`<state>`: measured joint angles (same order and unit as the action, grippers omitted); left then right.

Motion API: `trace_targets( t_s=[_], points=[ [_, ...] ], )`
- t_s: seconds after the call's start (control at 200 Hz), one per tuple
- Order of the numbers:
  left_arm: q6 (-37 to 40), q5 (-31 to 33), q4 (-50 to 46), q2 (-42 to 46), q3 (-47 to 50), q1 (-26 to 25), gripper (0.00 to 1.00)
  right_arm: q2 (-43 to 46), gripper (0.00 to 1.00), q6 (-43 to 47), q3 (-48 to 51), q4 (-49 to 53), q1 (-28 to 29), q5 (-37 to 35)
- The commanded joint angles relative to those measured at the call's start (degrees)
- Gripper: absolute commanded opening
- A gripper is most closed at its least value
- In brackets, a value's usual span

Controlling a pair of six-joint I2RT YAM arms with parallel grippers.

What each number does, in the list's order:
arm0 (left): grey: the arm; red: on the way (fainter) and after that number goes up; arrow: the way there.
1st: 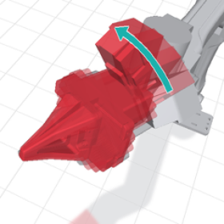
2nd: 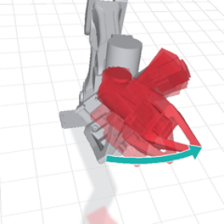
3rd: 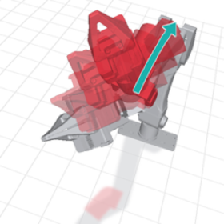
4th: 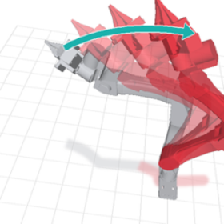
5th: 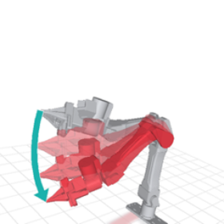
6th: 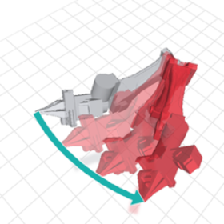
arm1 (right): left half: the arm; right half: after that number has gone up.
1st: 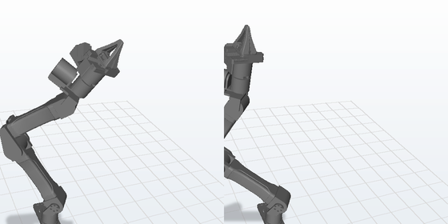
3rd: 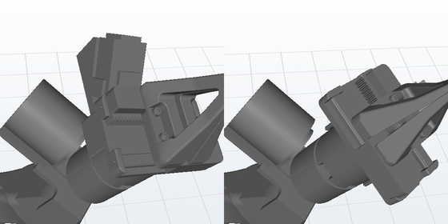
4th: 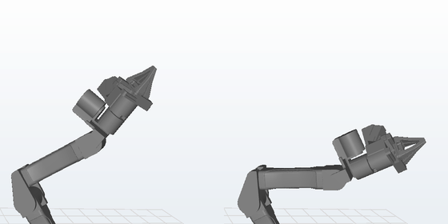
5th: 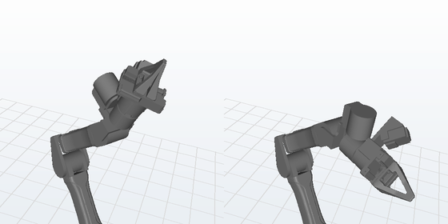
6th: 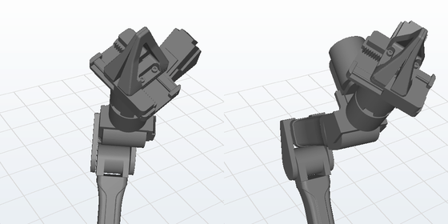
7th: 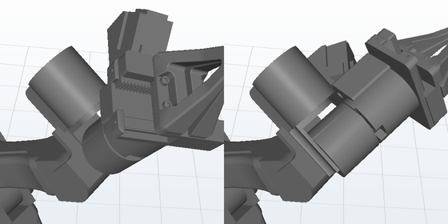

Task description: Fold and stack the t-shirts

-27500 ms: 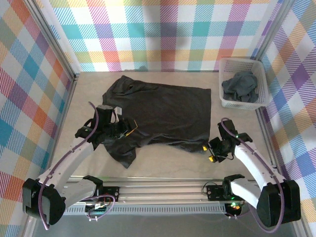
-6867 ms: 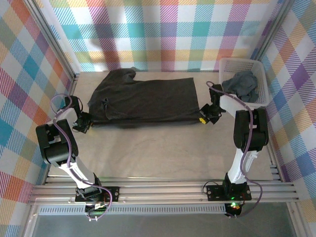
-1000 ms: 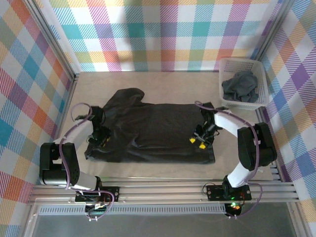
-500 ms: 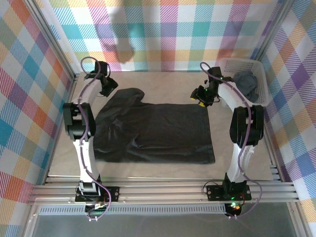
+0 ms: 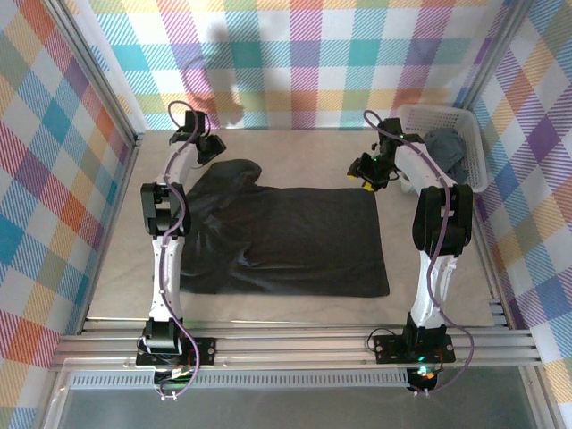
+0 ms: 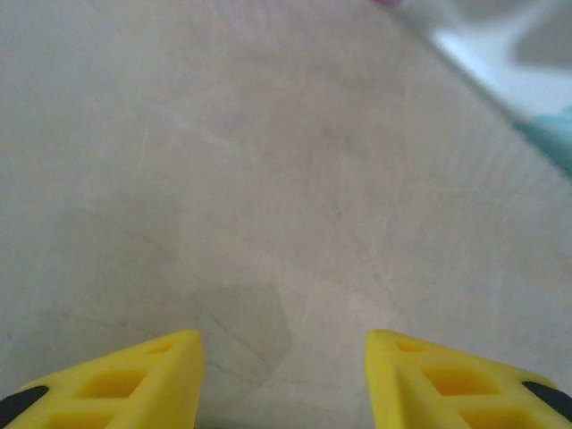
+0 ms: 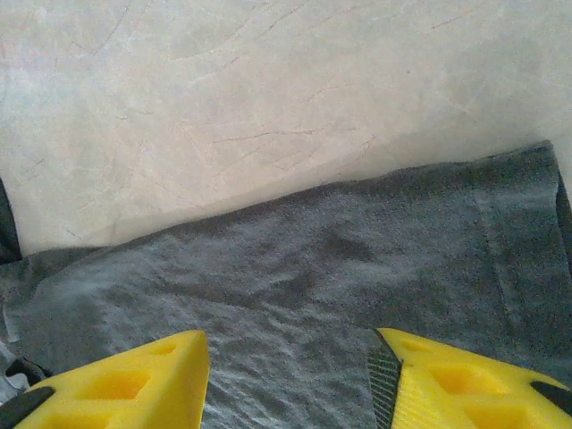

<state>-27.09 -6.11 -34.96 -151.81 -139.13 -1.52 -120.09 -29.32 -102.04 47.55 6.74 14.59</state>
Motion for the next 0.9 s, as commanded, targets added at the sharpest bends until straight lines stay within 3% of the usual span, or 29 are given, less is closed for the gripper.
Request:
trace_targets(
  t_s=[0.0,0.285,0.56,0.615,0.76,0.85,0.895],
  points=[
    [4.4,-2.4,-5.7,-0.8,-1.2,-2.4,0.51,-1.2,0.51,0.2,-2.2,2.8,-0.6,-1.4],
    [6.7,-0.2,-9.2,0.6,1.5,-3.5,0.46,-1.7,0.52,-3.5,-2.8,4.0,-0.7,-12.9],
    [9.5,4.4,-9.9,5.6,5.9,-7.7,0.43,-7.3,0.53,-6.7,-8.9,9.1,-0.6,-21.7],
    [9.7,5.8,-10.6,6.0,6.1,-8.3,0.37,-8.7,0.53,-6.9,-10.4,9.6,-0.6,-21.9],
    [8.4,9.2,-10.7,6.8,7.1,-8.4,0.1,-12.4,0.5,-7.6,-14.0,11.7,-0.5,-21.2],
    [8.3,10.6,-10.2,7.7,7.0,-8.4,0.0,-13.4,0.48,-8.3,-15.1,12.9,-0.1,-20.7],
    [8.1,11.1,-10.0,8.4,6.9,-8.4,0.0,-13.4,0.47,-8.7,-14.9,13.3,0.1,-20.9]
  ],
)
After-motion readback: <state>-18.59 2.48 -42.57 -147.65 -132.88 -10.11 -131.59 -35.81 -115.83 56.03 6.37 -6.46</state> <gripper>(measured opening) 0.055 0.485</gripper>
